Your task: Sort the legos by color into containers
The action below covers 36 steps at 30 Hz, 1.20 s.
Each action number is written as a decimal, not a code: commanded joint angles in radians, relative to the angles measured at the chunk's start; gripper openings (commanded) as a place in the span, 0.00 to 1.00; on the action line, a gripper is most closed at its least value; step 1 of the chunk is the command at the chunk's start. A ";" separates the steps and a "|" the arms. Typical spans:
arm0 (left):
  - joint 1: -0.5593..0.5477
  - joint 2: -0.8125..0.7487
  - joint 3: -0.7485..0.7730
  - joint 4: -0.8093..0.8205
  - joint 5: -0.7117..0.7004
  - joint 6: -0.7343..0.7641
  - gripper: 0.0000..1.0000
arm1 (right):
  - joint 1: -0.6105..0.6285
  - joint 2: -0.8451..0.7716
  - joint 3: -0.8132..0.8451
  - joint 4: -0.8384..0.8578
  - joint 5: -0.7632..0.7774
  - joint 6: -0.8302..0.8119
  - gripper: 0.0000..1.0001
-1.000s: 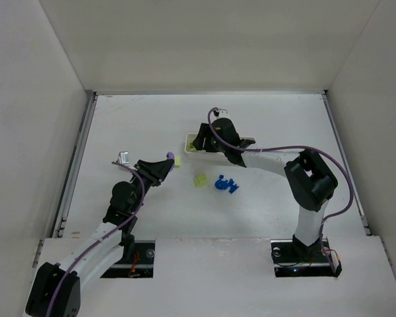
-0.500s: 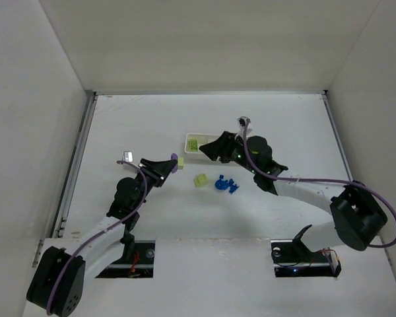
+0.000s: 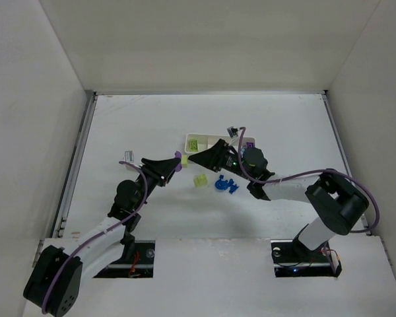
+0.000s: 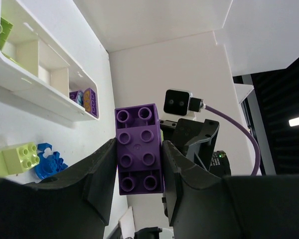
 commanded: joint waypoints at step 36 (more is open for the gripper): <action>0.041 0.022 -0.007 0.074 0.028 0.055 0.24 | -0.013 0.072 0.012 0.150 -0.063 0.087 0.37</action>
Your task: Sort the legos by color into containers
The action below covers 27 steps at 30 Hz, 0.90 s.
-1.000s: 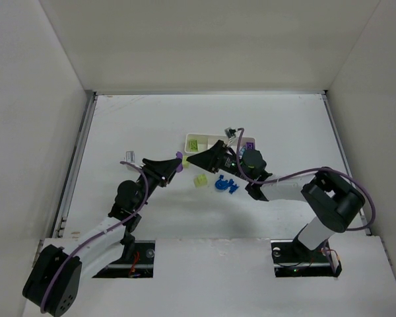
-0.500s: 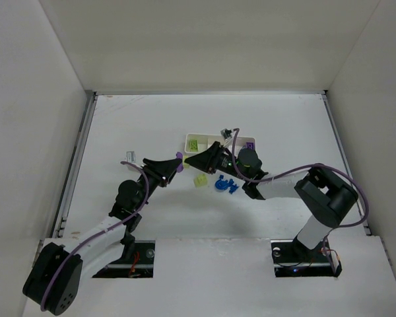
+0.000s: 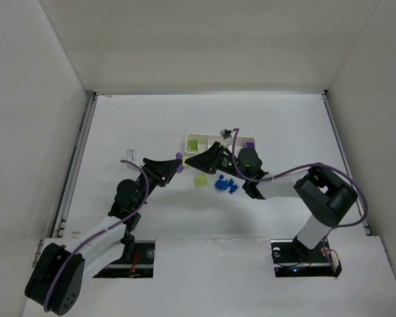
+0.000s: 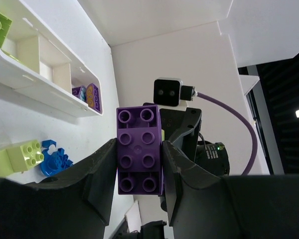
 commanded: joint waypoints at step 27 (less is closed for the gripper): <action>0.164 0.066 0.004 0.069 0.110 0.146 0.24 | -0.140 0.059 0.284 -0.576 0.203 -0.423 0.39</action>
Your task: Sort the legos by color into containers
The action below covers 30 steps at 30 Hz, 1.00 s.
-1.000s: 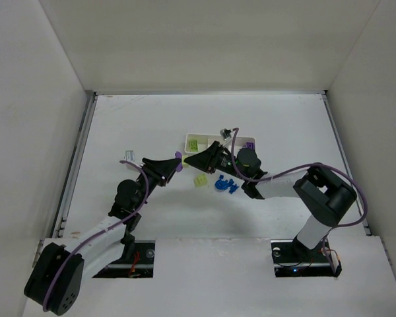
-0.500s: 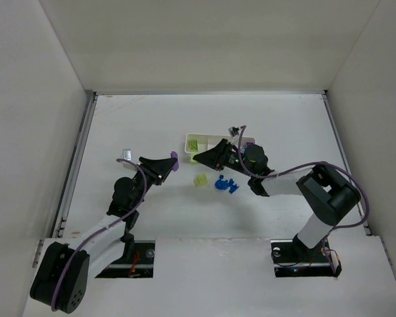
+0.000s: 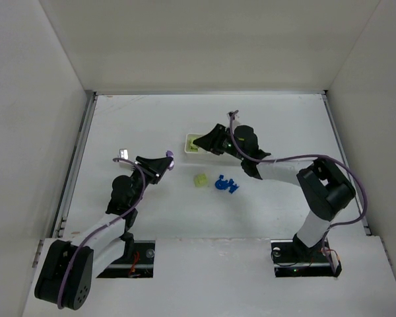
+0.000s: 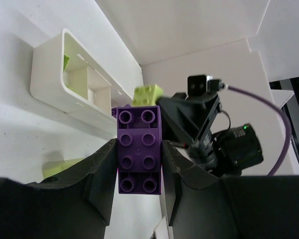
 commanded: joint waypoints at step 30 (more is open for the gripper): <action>-0.264 0.163 0.183 0.053 -0.088 0.185 0.24 | -0.088 -0.292 -0.069 -0.249 0.356 -0.267 0.35</action>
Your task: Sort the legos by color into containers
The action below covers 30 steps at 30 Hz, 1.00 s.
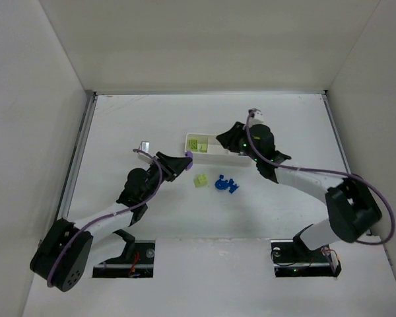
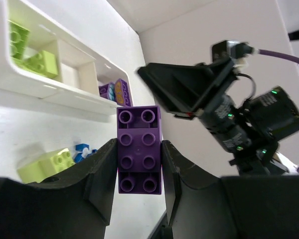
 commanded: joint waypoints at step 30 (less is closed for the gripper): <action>-0.379 0.888 1.025 -0.471 -0.312 0.522 0.26 | -0.140 -0.734 -0.480 -0.078 0.352 -0.003 0.57</action>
